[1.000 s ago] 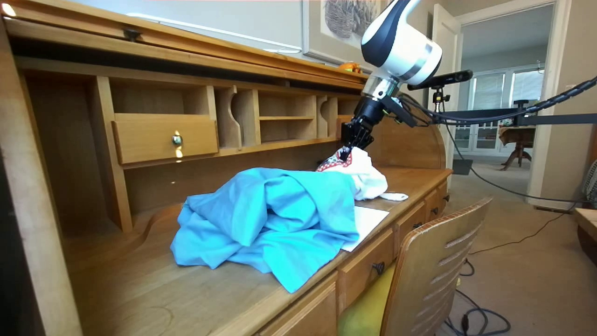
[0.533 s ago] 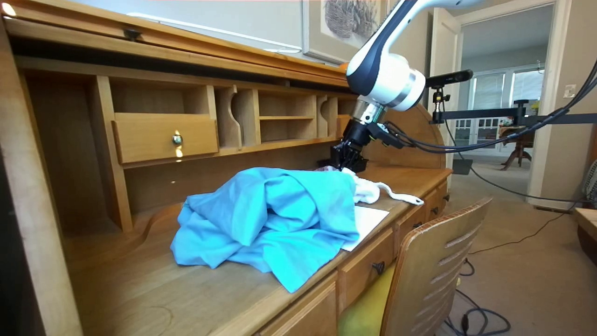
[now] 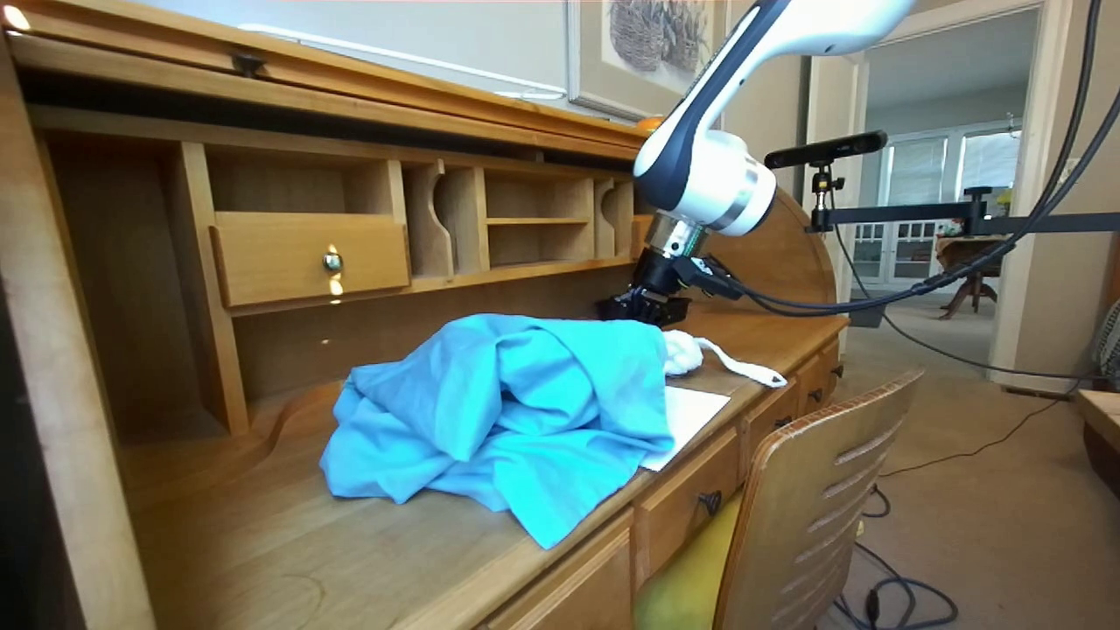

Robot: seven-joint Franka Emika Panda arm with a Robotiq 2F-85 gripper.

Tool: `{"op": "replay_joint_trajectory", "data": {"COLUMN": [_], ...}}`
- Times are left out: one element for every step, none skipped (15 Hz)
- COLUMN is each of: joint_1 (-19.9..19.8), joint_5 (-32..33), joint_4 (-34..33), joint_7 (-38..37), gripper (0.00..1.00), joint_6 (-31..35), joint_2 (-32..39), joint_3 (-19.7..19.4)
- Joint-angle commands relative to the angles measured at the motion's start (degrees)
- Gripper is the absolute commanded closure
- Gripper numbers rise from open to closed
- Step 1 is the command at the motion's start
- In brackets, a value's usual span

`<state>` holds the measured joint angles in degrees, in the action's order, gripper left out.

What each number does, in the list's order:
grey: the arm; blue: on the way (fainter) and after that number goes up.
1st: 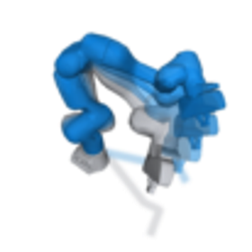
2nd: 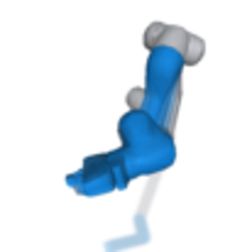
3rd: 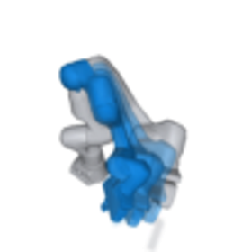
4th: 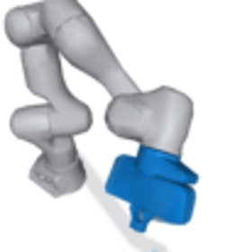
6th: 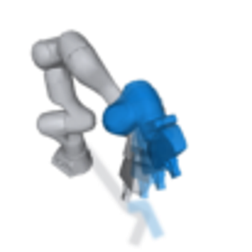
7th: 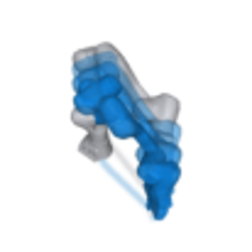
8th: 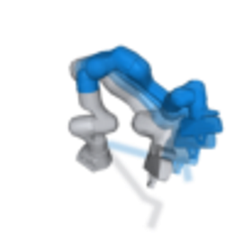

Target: Use the white towel to wipe the desk

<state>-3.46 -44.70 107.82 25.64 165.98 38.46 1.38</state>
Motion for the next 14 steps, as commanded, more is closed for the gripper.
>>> {"op": "replay_joint_trajectory", "data": {"joint_1": [1.05, 1.09, 1.31, 1.52, 2.0, -0.05, 0.21, 1.51, 2.47, 3.52, 3.83, 4.6, 3.38, 2.12], "joint_5": [0.41, 0.14, 0.24, 0.41, 1.13, 6.52, 8.38, 12.2, 15.92, 19.81, 23.33, 26.19, 27.77, 28.52], "joint_4": [-6.5, -8.0, -9.41, -10.43, -10.8, -9.96, -9.36, -7.87, -6.54, -5.04, -3.68, -3.2, -3.18, -2.72], "joint_7": [-2.99, -3.77, -4.75, -5.57, -6.01, -9.97, -10.65, -13.76, -16.76, -20.47, -23.04, -25.69, -25.82, -25.67], "gripper": [0.98, 0.98, 0.98, 0.98, 0.98, 0.98, 0.98, 0.98, 0.98, 0.98, 0.98, 0.98, 0.98, 0.98], "joint_6": [0.64, 0.57, 0.35, 0.15, 0.02, 0.56, 0.6, 0.14, -0.83, -2.47, -4.51, -6.93, -10.11, -13.56], "joint_2": [4.5, 5.1, 5.68, 6.13, 6.44, 6.27, 6.29, 5.94, 5.38, 4.53, 3.43, 2.54, 1.4, -0.08], "joint_3": [-1.17, -1.17, -1.42, -1.7, -2.34, -0.33, -0.74, -2.71, -4.41, -6.39, -7.36, -8.62, -7.26, -5.52]}}
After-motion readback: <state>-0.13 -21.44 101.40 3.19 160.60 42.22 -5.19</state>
